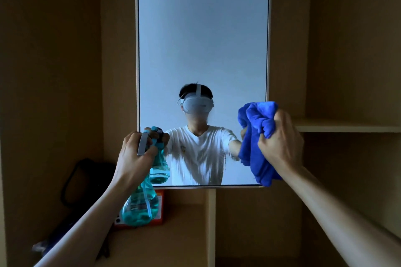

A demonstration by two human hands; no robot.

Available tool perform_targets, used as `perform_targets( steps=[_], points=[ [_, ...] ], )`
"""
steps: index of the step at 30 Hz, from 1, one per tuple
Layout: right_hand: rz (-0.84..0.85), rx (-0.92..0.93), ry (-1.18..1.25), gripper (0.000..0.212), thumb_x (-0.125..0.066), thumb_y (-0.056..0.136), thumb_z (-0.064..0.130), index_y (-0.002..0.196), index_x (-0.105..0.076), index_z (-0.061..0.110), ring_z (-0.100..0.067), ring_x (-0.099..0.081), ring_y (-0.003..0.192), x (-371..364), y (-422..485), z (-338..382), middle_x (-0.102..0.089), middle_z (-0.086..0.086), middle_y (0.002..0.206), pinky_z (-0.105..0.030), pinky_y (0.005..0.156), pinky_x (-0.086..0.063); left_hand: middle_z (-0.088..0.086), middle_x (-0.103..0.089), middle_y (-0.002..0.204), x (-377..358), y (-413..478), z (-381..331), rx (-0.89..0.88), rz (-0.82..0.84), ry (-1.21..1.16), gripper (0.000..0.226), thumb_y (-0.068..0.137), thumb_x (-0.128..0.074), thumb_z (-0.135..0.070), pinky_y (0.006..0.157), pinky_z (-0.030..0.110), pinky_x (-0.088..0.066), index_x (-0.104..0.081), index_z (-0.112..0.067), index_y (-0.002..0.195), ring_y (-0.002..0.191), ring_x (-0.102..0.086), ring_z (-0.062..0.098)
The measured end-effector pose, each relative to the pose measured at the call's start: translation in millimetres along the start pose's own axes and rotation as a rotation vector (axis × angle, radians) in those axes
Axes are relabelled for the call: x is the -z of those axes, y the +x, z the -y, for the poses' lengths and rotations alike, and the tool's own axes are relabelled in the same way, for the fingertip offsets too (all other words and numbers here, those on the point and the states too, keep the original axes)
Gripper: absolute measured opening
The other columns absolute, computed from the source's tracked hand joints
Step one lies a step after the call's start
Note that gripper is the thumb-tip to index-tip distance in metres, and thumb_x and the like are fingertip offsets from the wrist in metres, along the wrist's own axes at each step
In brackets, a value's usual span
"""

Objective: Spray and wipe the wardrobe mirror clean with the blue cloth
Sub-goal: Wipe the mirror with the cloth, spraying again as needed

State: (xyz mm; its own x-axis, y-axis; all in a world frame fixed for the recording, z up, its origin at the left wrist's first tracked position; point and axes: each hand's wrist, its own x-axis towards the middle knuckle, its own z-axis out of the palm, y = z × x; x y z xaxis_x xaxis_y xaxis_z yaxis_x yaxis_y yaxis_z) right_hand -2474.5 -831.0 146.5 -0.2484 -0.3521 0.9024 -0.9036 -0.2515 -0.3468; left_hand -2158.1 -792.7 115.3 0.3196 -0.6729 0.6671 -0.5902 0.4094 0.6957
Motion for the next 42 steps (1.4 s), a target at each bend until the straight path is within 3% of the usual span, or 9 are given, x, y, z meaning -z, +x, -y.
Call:
perform_targets(
  steps=[6, 11, 16, 21, 27, 30, 33, 37, 42],
  points=[
    [-0.061, -0.057, 0.06, 0.034, -0.061, 0.082, 0.016, 0.113, -0.048, 0.007, -0.039, -0.06, 0.091, -9, -1, 2, -0.056, -0.013, 0.106, -0.047, 0.067, -0.052, 0.004, -0.054, 0.113, 0, 2, 0, 0.001, -0.015, -0.016, 0.021, 0.091, -0.063, -0.01, 0.078, 0.044, -0.046, -0.057, -0.008, 0.111, 0.096, -0.054, 0.028],
    [-0.072, -0.089, 0.05, 0.033, -0.059, 0.084, 0.015, 0.113, -0.049, 0.005, -0.041, -0.06, 0.09, -13, 1, 11, -0.053, -0.014, 0.109, -0.04, 0.066, -0.045, 0.012, -0.061, 0.098, 6, 2, -1, 0.042, 0.011, -0.102, 0.032, 0.074, -0.056, -0.031, 0.07, 0.044, -0.044, -0.058, -0.011, 0.098, 0.087, -0.056, 0.033],
    [-0.122, -0.059, 0.022, 0.035, -0.061, 0.082, 0.011, 0.113, -0.05, 0.003, -0.042, -0.06, 0.086, -18, 1, 22, -0.053, -0.016, 0.109, -0.034, 0.062, -0.035, 0.012, -0.062, 0.096, 9, 3, 1, 0.069, 0.02, -0.138, 0.032, 0.069, -0.054, -0.032, 0.066, 0.04, -0.041, -0.059, -0.012, 0.094, 0.084, -0.056, 0.03],
    [-0.129, 0.008, 0.03, 0.037, -0.063, 0.082, 0.014, 0.115, -0.051, 0.003, -0.041, -0.06, 0.087, -31, 5, 48, -0.054, -0.016, 0.11, -0.033, 0.061, -0.035, 0.011, -0.063, 0.096, 10, 5, 7, 0.064, 0.018, -0.167, 0.013, 0.082, -0.062, -0.017, 0.067, 0.04, -0.042, -0.06, -0.011, 0.094, 0.086, -0.058, 0.029],
    [-0.061, 0.166, 0.063, 0.038, -0.058, 0.079, 0.026, 0.111, -0.053, 0.006, -0.037, -0.06, 0.088, -48, -11, 119, -0.053, -0.013, 0.102, -0.037, 0.056, -0.042, 0.01, -0.065, 0.091, 16, 6, 9, 0.111, 0.039, -0.243, 0.022, 0.074, -0.061, -0.023, 0.066, 0.04, -0.045, -0.06, -0.013, 0.094, 0.078, -0.057, 0.026],
    [-0.038, 0.269, 0.06, 0.043, -0.071, 0.07, 0.016, 0.109, -0.056, 0.007, -0.033, -0.061, 0.083, -64, -24, 154, -0.056, -0.011, 0.1, -0.03, 0.051, -0.035, 0.009, -0.061, 0.085, 16, 5, 8, 0.121, 0.056, -0.277, 0.024, 0.073, -0.06, -0.023, 0.065, 0.038, -0.042, -0.058, -0.009, 0.093, 0.074, -0.053, 0.023],
    [-0.016, 0.34, 0.04, 0.041, -0.07, 0.07, 0.011, 0.109, -0.056, 0.008, -0.029, -0.059, 0.081, -73, -29, 167, -0.056, -0.008, 0.099, -0.028, 0.052, -0.03, 0.014, -0.061, 0.086, 16, 5, 8, 0.14, 0.058, -0.306, 0.03, 0.07, -0.06, -0.024, 0.066, 0.04, -0.043, -0.057, -0.005, 0.093, 0.074, -0.053, 0.023],
    [-0.01, 0.362, 0.037, 0.043, -0.074, 0.068, 0.014, 0.107, -0.056, 0.008, -0.03, -0.06, 0.076, -67, -21, 151, -0.057, -0.008, 0.094, -0.026, 0.049, -0.028, 0.009, -0.064, 0.089, 18, 3, 7, 0.146, 0.055, -0.329, 0.028, 0.068, -0.057, -0.027, 0.066, 0.034, -0.046, -0.06, -0.015, 0.093, 0.077, -0.059, 0.022],
    [-0.067, 0.272, 0.058, 0.041, -0.062, 0.078, 0.021, 0.115, -0.054, 0.007, -0.037, -0.059, 0.086, -48, 0, 109, -0.055, -0.013, 0.098, -0.035, 0.053, -0.039, 0.014, -0.067, 0.096, 16, 2, 8, 0.14, 0.04, -0.282, 0.032, 0.067, -0.059, -0.028, 0.08, 0.056, -0.055, -0.061, -0.015, 0.096, 0.091, -0.065, 0.037]
  ],
)
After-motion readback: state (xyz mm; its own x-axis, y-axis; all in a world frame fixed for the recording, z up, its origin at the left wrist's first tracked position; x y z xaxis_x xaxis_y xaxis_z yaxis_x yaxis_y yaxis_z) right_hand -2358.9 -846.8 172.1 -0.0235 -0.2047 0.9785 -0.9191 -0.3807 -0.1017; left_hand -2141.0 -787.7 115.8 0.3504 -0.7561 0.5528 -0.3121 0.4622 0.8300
